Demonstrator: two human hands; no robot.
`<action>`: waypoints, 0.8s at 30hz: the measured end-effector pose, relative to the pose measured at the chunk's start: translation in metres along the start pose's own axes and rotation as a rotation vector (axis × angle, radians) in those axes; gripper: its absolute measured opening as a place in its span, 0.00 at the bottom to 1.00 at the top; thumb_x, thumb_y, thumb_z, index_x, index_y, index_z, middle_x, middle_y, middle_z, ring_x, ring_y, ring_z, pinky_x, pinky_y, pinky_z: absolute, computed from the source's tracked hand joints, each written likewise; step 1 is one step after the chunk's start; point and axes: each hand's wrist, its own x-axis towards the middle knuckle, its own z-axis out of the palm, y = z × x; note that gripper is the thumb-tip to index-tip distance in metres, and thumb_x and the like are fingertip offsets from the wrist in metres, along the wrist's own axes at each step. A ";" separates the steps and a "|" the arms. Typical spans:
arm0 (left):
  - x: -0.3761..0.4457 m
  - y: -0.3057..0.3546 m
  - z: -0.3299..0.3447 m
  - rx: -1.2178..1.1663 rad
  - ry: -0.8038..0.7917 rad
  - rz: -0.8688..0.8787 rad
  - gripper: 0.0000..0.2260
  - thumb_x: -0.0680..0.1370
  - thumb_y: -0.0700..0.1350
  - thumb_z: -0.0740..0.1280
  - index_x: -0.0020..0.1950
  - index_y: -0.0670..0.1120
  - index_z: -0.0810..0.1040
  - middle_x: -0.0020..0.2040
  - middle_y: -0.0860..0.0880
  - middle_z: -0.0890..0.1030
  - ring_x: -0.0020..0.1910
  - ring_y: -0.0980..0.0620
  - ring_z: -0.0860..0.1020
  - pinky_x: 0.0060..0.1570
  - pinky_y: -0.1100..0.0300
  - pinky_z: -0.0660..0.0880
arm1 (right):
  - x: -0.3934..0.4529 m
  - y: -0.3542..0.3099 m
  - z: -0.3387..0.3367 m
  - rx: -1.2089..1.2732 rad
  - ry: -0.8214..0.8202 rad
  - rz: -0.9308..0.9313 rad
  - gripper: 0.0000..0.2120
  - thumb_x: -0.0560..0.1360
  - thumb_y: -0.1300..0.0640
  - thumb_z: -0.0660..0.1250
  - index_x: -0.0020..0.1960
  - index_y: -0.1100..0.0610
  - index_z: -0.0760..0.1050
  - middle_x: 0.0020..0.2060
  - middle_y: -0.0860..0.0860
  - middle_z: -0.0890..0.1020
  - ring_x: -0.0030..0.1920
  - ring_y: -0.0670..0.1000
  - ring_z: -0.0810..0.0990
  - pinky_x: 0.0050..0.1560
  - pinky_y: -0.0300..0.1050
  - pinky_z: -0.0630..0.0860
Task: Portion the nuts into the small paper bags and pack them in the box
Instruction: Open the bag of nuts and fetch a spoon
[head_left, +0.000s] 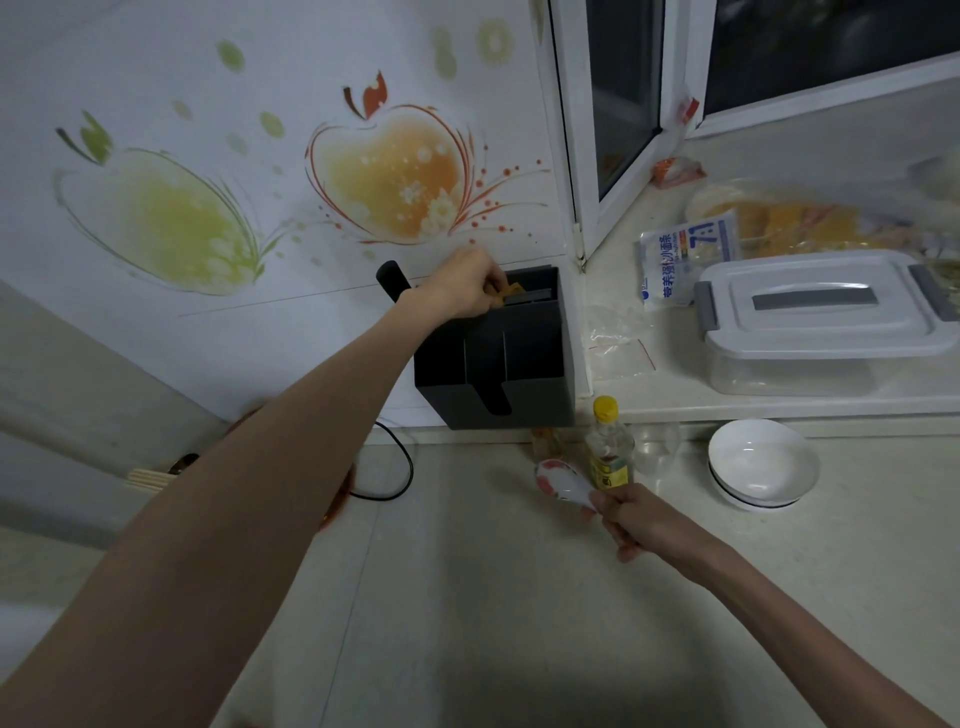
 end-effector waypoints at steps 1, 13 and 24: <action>0.000 0.000 0.002 -0.025 0.020 -0.024 0.12 0.76 0.36 0.69 0.59 0.39 0.81 0.51 0.43 0.81 0.50 0.48 0.78 0.52 0.58 0.75 | 0.000 0.000 0.000 -0.003 0.003 0.006 0.14 0.82 0.53 0.56 0.45 0.58 0.77 0.28 0.51 0.67 0.27 0.47 0.67 0.30 0.40 0.72; -0.046 0.001 -0.014 -0.145 0.506 -0.091 0.10 0.79 0.41 0.67 0.59 0.43 0.81 0.51 0.43 0.83 0.52 0.44 0.80 0.52 0.50 0.77 | -0.013 -0.012 0.014 -0.020 0.086 -0.007 0.15 0.82 0.57 0.53 0.56 0.64 0.75 0.26 0.51 0.67 0.26 0.48 0.65 0.29 0.40 0.69; -0.165 -0.004 -0.044 -0.351 1.031 0.006 0.09 0.77 0.34 0.64 0.54 0.38 0.80 0.42 0.53 0.77 0.40 0.61 0.72 0.40 0.77 0.64 | -0.021 -0.021 0.056 -0.115 0.050 -0.102 0.14 0.82 0.61 0.53 0.52 0.65 0.76 0.27 0.52 0.70 0.26 0.47 0.66 0.27 0.38 0.65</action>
